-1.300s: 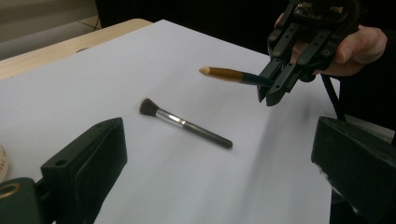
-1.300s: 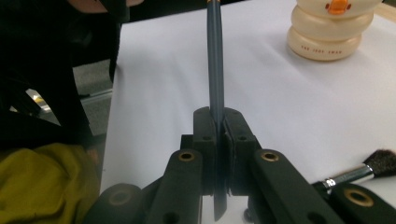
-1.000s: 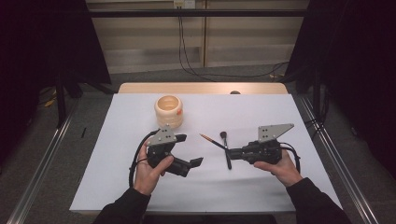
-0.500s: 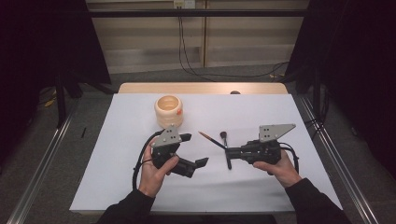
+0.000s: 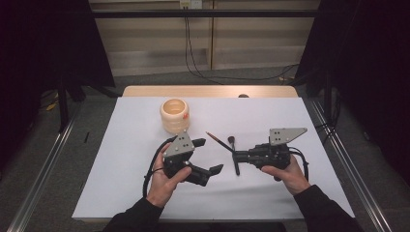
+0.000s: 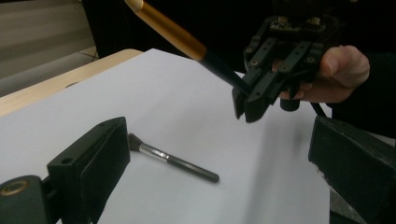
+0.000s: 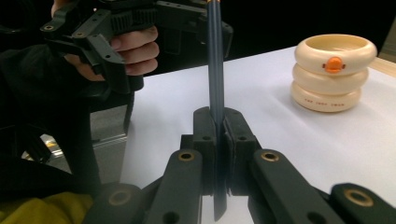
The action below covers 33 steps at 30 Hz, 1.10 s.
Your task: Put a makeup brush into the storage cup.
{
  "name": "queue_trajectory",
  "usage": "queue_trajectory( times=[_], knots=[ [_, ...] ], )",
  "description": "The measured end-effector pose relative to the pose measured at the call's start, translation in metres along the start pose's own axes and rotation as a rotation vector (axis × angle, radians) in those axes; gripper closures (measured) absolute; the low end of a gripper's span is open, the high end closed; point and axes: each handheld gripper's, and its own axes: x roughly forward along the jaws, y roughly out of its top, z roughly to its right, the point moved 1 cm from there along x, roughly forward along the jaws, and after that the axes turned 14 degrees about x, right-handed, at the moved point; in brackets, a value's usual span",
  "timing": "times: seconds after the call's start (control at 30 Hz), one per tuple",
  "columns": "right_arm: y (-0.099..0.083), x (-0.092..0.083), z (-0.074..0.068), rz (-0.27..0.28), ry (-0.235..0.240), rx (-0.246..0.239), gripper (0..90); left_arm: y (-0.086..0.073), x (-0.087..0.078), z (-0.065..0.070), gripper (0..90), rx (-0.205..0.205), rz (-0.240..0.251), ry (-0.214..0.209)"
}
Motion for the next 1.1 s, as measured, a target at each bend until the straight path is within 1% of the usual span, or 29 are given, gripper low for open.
queue_trajectory(
  times=[0.03,0.07,0.1,0.13,0.17,0.2,0.3,0.33,0.37,0.4,0.43,0.47,0.5,0.53,0.57,0.6,0.63,0.67,0.7,0.77,0.8,0.83,0.87,0.9,0.93,0.97,1.0,1.07,1.1],
  knots=[
    [0.0,0.0,0.0,-0.002,-0.005,-0.003,84.9,0.0,0.001,-0.001,5.3,-0.005,0.013,-0.009],
    [-0.001,0.001,0.0,-0.004,0.006,0.001,84.9,0.001,0.001,-0.001,5.3,-0.009,0.013,-0.002],
    [-0.001,0.001,0.0,-0.006,0.0,-0.001,84.9,0.001,0.002,-0.002,5.4,-0.016,0.025,0.0],
    [-0.001,0.001,0.001,-0.009,-0.002,-0.002,84.9,0.002,0.002,-0.002,5.7,-0.018,0.021,0.005],
    [-0.001,0.001,0.001,-0.008,0.001,-0.001,84.9,0.002,0.002,-0.002,6.3,-0.022,0.027,-0.001],
    [-0.001,0.002,0.001,-0.004,0.002,0.004,84.9,0.002,0.003,-0.002,6.8,-0.021,0.05,-0.013],
    [-0.002,0.002,0.001,-0.004,0.006,0.003,84.9,0.005,0.002,-0.002,6.8,-0.024,0.056,0.003],
    [-0.001,0.002,0.001,-0.007,-0.002,-0.002,84.9,0.005,0.002,-0.003,6.8,-0.028,0.066,0.01],
    [-0.001,0.002,0.001,-0.003,-0.01,-0.005,84.9,0.006,0.001,-0.003,7.0,-0.033,0.076,0.005],
    [-0.001,0.002,0.001,0.0,-0.006,0.002,84.9,0.007,0.0,-0.002,9.2,-0.03,0.078,0.038],
    [-0.001,0.003,0.001,-0.001,0.0,0.001,84.9,0.007,-0.002,-0.002,14.6,-0.022,0.09,0.063],
    [-0.002,0.003,0.001,-0.002,-0.008,-0.001,84.9,0.007,-0.001,-0.002,16.3,-0.022,0.092,0.045],
    [-0.002,0.004,0.001,-0.002,-0.005,0.0,84.9,0.008,0.001,-0.002,15.8,-0.024,0.087,0.012],
    [-0.002,0.005,0.0,-0.008,-0.003,-0.003,84.9,0.008,0.001,-0.001,17.2,-0.022,0.081,0.019],
    [-0.002,0.005,0.0,-0.01,0.001,-0.002,84.9,0.009,0.002,0.0,19.7,-0.017,0.088,0.013],
    [-0.003,0.006,0.0,-0.012,0.003,-0.002,84.9,0.01,0.003,0.001,22.3,-0.027,0.093,0.011],
    [-0.003,0.006,0.0,-0.014,-0.005,-0.003,84.9,0.01,0.004,0.0,25.8,-0.032,0.088,0.006],
    [-0.003,0.007,0.0,-0.014,0.001,-0.003,84.9,0.011,0.004,-0.001,29.0,-0.048,0.087,0.001],
    [-0.003,0.007,0.0,-0.014,-0.005,-0.001,84.9,0.012,0.005,-0.002,32.0,-0.054,0.091,0.003],
    [-0.003,0.007,0.001,-0.015,-0.003,0.0,84.9,0.014,0.007,-0.004,38.1,-0.061,0.09,0.001],
    [-0.003,0.008,0.001,-0.016,0.004,0.001,84.9,0.015,0.007,-0.005,41.8,-0.068,0.1,0.008],
    [-0.003,0.008,0.001,-0.015,-0.001,0.0,84.9,0.016,0.007,-0.006,44.1,-0.068,0.097,0.005],
    [-0.003,0.008,0.001,-0.013,0.002,0.001,84.9,0.016,0.006,-0.008,48.5,-0.063,0.097,0.008],
    [-0.003,0.007,0.001,-0.011,-0.001,-0.002,84.9,0.017,0.005,-0.009,53.4,-0.084,0.115,0.012],
    [-0.003,0.007,0.001,-0.007,0.0,-0.002,84.9,0.017,0.005,-0.01,55.4,-0.095,0.122,0.0],
    [-0.003,0.007,0.001,-0.008,0.002,-0.002,84.9,0.017,0.005,-0.01,56.0,-0.096,0.123,-0.006],
    [-0.003,0.007,0.0,-0.009,-0.002,-0.004,84.9,0.017,0.003,-0.01,58.0,-0.089,0.12,-0.001],
    [-0.003,0.007,-0.001,-0.019,0.006,-0.007,84.9,0.017,0.002,-0.01,60.9,-0.093,0.126,-0.01],
    [-0.004,0.008,-0.001,-0.024,0.001,-0.01,84.9,0.017,0.002,-0.01,62.7,-0.094,0.129,-0.015]
  ],
)
